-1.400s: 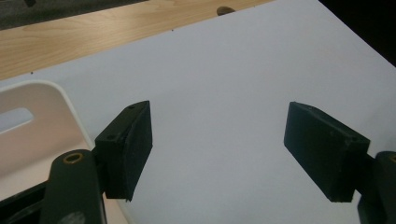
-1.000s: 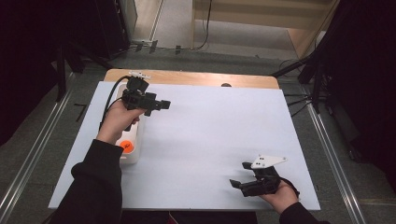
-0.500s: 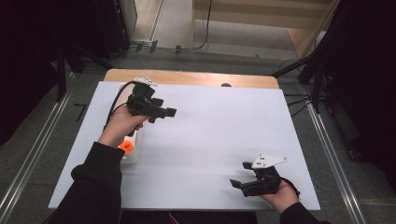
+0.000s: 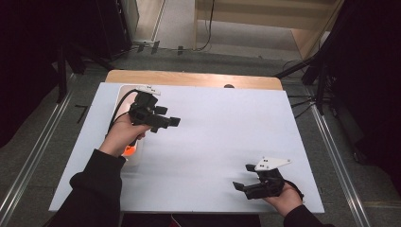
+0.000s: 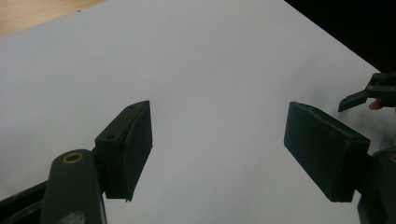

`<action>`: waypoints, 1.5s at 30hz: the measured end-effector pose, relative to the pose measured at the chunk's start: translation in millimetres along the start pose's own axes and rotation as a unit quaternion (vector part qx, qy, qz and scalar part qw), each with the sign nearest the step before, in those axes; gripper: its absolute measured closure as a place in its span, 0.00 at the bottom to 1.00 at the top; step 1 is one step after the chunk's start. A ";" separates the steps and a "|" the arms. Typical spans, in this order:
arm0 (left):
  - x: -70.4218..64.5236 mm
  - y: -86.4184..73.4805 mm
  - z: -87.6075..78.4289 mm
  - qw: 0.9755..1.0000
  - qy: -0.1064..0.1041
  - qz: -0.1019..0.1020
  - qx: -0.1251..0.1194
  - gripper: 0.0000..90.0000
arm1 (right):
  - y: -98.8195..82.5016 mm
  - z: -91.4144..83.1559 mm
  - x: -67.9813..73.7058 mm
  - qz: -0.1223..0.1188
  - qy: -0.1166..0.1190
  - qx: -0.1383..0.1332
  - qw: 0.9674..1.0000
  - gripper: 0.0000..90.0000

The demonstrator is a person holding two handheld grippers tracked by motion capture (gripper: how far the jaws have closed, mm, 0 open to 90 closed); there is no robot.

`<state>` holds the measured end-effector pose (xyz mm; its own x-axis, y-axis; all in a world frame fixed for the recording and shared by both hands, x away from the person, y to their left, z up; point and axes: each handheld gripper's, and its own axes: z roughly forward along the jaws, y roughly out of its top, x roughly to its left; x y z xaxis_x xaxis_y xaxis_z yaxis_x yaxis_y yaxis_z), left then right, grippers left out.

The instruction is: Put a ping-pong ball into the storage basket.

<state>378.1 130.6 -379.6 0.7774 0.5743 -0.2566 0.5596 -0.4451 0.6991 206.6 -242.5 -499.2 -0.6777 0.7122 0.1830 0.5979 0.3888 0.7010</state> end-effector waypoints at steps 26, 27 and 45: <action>-26.1 -27.6 -2.8 0.999 -0.021 0.030 -0.008 0.25 | 0.1 0.0 -0.3 0.000 -0.001 0.002 1.000 0.17; -26.5 -28.3 -3.1 0.999 -0.022 0.032 -0.008 0.25 | 0.1 0.0 -0.1 -0.001 0.000 0.002 1.000 0.17; -35.3 -46.9 1.4 0.998 -0.027 0.047 -0.014 0.25 | 0.0 0.3 -0.2 -0.003 0.000 0.001 1.000 0.17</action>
<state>324.8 130.2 -404.3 0.8408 0.4931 -0.2236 0.4757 -0.4757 0.7399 206.9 -242.5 -499.4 -0.6815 0.7096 0.1788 0.5945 0.3945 0.7006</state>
